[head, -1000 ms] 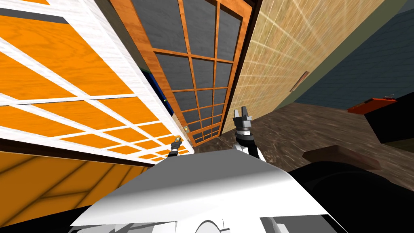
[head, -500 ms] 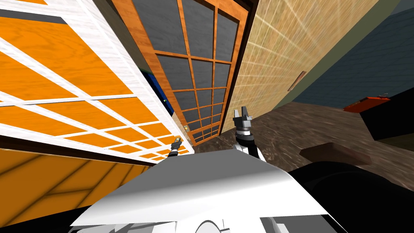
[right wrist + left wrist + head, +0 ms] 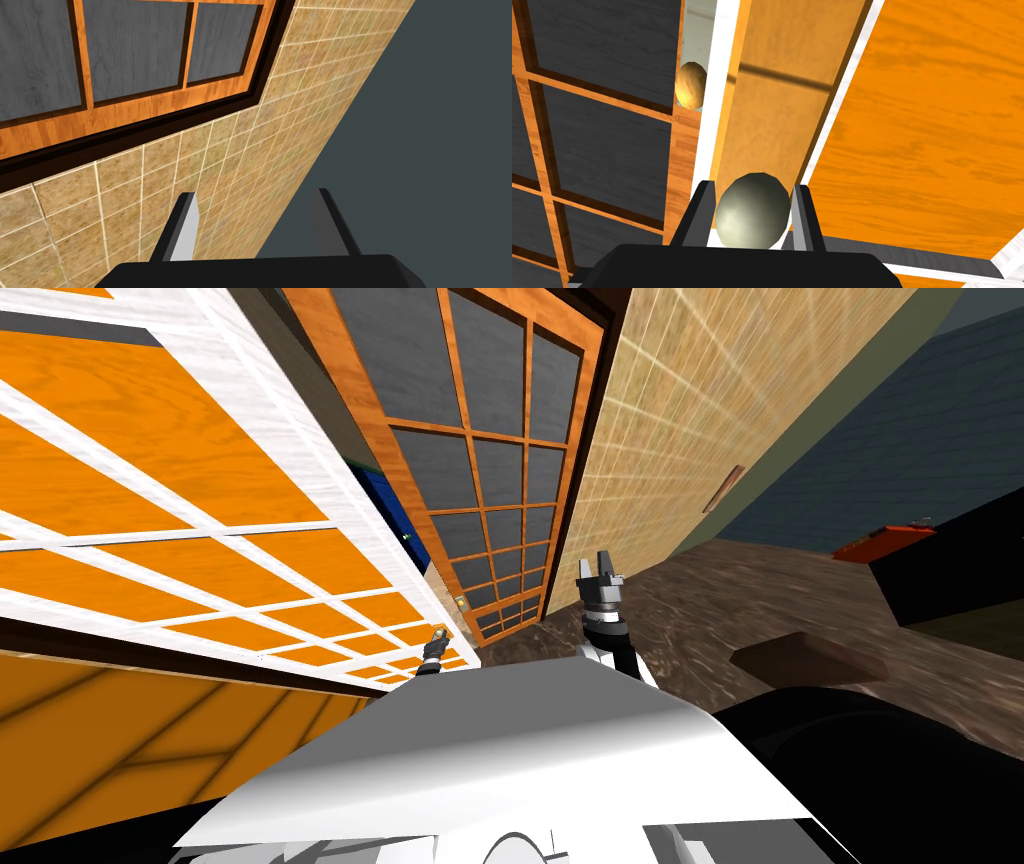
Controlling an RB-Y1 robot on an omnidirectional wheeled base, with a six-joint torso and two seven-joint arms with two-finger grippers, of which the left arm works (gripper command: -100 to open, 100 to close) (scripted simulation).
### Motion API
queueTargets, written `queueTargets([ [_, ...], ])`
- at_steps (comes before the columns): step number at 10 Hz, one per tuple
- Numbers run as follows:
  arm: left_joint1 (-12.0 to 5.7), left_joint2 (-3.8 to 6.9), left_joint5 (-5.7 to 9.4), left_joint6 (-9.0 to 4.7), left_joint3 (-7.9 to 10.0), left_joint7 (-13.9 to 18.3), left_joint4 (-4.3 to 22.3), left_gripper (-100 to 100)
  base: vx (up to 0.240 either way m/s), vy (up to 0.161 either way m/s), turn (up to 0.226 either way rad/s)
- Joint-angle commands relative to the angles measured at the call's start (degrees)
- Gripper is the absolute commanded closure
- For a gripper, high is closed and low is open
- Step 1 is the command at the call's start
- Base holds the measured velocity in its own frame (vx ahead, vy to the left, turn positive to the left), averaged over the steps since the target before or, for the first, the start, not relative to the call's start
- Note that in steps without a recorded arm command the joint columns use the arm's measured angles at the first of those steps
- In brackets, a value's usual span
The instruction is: Pull the door open
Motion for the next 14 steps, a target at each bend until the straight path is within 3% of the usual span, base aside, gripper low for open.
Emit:
queueTargets([
  [1, 0.05, 0.22, 1.04, -0.06, -0.26, 2.73, 0.11, 100, -0.063, 0.014, -0.045],
  [8, 0.27, 0.36, 4.83, 0.30, -2.30, 13.33, -0.13, 100, -0.046, 0.012, -0.041],
  [10, 0.27, 0.36, 4.83, 0.30, -2.30, 13.86, -0.13, 100, -0.028, 0.007, -0.017],
  [14, 0.32, 0.44, 7.07, 0.50, -3.50, 20.15, -0.30, 100, -0.034, 0.010, -0.038],
])
